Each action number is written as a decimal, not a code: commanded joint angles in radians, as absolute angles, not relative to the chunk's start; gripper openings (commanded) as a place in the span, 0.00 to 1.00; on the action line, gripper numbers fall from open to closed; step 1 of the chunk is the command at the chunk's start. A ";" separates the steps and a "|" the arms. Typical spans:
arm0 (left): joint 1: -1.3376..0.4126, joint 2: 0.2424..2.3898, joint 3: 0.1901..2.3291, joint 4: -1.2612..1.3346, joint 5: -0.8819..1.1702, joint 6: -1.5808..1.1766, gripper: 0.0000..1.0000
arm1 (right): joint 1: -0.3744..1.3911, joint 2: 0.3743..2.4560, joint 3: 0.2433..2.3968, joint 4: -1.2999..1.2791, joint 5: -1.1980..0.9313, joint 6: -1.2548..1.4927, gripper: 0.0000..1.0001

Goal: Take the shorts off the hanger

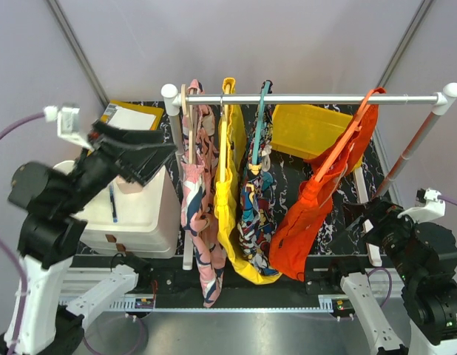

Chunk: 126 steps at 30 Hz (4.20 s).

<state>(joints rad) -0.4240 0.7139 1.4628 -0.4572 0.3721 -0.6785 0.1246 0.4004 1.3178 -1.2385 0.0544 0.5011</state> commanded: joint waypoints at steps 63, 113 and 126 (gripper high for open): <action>-1.456 1.494 2.095 -0.618 -0.304 -0.279 0.90 | 0.129 0.698 1.441 -0.697 -0.380 0.914 0.57; -1.473 1.453 2.066 -0.618 -0.275 -0.275 0.88 | 0.129 0.821 1.468 -0.523 -0.368 1.278 0.00; -1.482 1.453 2.063 -0.618 -0.275 -0.268 0.88 | 0.127 0.874 1.479 -0.545 -0.325 1.256 0.00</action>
